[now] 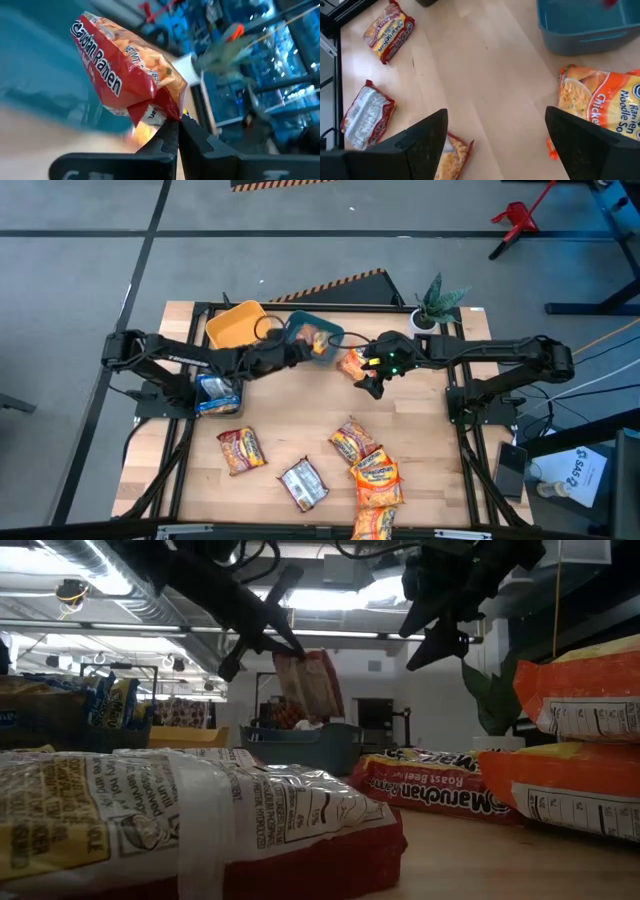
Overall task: Sort Maruchan noodles
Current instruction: Put the red noodle pack into the yellow bin
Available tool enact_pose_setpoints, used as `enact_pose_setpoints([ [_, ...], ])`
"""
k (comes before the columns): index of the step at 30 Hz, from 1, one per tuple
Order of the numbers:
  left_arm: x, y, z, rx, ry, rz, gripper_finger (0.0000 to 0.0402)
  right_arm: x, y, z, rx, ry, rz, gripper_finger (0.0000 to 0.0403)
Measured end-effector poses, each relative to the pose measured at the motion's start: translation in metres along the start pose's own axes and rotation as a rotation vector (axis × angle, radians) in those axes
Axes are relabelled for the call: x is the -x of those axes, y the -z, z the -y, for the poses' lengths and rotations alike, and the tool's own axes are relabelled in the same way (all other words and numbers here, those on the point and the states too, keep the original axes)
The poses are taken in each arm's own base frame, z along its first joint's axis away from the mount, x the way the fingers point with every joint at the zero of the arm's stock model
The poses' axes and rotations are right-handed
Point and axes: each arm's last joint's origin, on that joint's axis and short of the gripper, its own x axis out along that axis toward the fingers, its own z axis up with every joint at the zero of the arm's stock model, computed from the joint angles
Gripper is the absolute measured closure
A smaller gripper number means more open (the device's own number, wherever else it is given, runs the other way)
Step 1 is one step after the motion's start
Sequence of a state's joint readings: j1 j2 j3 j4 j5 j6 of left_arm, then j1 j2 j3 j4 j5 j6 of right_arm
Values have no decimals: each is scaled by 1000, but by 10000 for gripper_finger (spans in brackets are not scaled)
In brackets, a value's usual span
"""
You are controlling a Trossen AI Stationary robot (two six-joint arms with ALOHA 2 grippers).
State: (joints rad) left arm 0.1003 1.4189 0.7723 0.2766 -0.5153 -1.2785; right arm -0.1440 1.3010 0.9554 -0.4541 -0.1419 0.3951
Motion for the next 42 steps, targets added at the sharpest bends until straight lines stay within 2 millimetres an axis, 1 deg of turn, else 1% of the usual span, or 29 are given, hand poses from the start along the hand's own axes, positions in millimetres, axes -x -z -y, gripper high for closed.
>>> enact_pose_setpoints([
  [2, -1, -12, 1, -7, 8, 33, 401, 0, 0, 0, 3, 2, -4, 82],
  [5, 3, -27, 4, -10, 23, 73, 401, 0, 1, 0, 4, 3, -6, 82],
  [9, 16, -48, 10, -25, 36, 125, 401, 0, 1, 0, 8, 4, -9, 82],
  [13, 33, -64, 7, -61, -41, 191, 401, 0, 1, 1, 9, 5, -11, 81],
  [17, 51, -77, 0, -94, -144, 244, 401, 0, 1, 0, 9, -1, -14, 81],
  [20, 61, -84, -9, -137, -239, 254, 401, 0, 1, 0, 9, -1, -14, 81],
  [27, 71, -102, -34, -205, -448, 196, 401, 0, 1, 1, 4, 29, -3, 81],
  [34, 73, -112, -47, -312, -562, 162, 401, 0, 1, 2, -20, 64, 12, 81],
  [38, 70, -113, -55, -359, -616, 91, 401, 0, 1, 3, -21, 72, 16, 81],
  [42, 72, -114, -60, -403, -653, 30, 401, 0, 0, 3, -21, 82, 20, 81],
])
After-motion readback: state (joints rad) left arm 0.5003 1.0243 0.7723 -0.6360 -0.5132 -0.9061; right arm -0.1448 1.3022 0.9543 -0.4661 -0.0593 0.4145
